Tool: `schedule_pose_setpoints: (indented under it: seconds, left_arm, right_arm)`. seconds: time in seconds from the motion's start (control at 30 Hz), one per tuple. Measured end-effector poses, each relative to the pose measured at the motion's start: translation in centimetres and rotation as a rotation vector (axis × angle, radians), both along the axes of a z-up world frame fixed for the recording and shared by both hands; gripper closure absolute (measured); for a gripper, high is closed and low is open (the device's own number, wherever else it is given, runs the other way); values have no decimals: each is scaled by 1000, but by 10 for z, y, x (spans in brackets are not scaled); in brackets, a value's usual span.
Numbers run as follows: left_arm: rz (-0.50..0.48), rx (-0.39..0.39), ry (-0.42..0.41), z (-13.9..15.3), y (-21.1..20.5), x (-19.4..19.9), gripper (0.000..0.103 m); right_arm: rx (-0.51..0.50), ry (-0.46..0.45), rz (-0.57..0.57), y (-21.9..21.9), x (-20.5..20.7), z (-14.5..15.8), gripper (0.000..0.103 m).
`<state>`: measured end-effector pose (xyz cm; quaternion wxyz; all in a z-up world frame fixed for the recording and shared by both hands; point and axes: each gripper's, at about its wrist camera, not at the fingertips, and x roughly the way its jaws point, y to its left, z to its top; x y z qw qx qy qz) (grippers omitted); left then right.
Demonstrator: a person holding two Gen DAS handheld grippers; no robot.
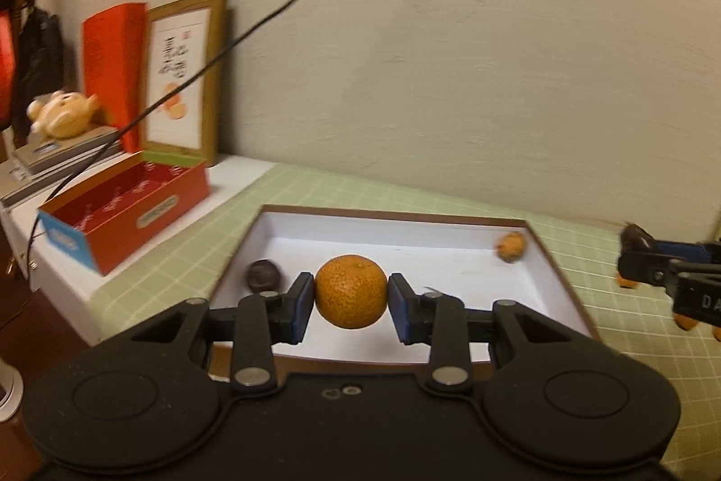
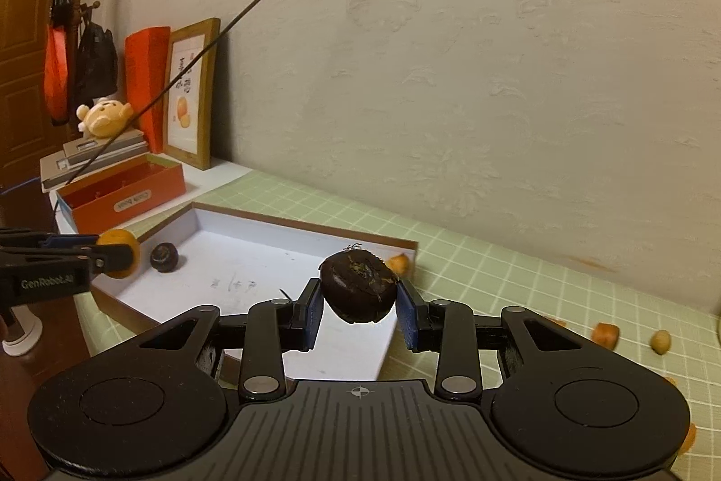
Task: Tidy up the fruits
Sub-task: 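Carry the orange and date over the white tray and release both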
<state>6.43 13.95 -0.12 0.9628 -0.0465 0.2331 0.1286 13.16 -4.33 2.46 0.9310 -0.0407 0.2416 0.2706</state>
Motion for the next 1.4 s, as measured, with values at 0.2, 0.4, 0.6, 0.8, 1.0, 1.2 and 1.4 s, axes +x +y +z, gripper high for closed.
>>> schedule_pose_setpoints:
  seconds: [0.2, 0.4, 0.6, 0.8, 1.0, 1.2, 1.4]
  left_arm:
    - [49, -4, -7, 0, 20, -4, 77]
    - [70, 24, -7, -1, 33, -3, 77]
    - [85, 34, 15, -8, 46, 1, 77]
    - [94, 39, 27, -12, 56, 3, 77]
    - [95, 36, 31, -16, 60, 6, 77]
    - [99, 40, 33, -18, 62, 12, 77]
    - [99, 30, 41, -20, 66, 15, 77]
  right_arm:
    - [-13, 2, 15, 13, 2, -6, 68]
    - [-17, 15, 21, 24, 7, -13, 68]
    - [-23, 27, 20, 30, 11, -18, 68]
    - [-28, 37, 15, 36, 19, -24, 68]
    - [-34, 41, 22, 42, 25, -31, 67]
    - [-34, 46, 14, 46, 32, -36, 67]
    - [-34, 46, 11, 47, 38, -38, 67]
